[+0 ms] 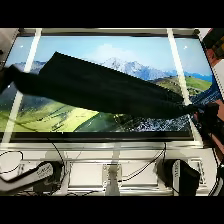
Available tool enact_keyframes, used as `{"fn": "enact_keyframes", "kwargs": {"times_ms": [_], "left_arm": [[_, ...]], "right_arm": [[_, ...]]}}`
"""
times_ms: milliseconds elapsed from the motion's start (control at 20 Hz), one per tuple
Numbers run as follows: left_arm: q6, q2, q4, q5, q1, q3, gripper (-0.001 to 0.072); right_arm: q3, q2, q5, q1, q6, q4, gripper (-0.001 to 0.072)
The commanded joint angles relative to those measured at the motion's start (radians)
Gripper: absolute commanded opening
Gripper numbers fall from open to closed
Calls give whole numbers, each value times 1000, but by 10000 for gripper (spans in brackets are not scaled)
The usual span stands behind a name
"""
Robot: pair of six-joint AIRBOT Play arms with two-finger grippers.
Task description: Fold the clothes and pants, and hang the long-sleeved shirts on hangers.
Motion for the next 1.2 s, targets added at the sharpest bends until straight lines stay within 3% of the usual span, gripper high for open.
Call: {"fn": "enact_keyframes", "kwargs": {"times_ms": [0,150,350,600,750,1000,1150], "left_arm": [[-5,-269,26,-5,-129,299,23],[-8,-426,27,2,-177,482,23],[-9,-548,23,92,-192,551,25],[-26,-527,77,90,-180,551,25],[-42,-460,208,-29,-138,551,23],[-385,-441,413,-194,-66,552,23],[-397,-462,426,-211,-66,552,23]], "right_arm": [[2,-130,-224,84,22,48,36],[3,-291,-472,223,105,55,36],[63,-567,-734,356,208,62,36],[251,-782,-764,417,242,40,37],[288,-772,-763,405,242,-13,37],[291,-771,-719,405,242,-24,37],[291,-771,-719,405,242,-24,37]]}}
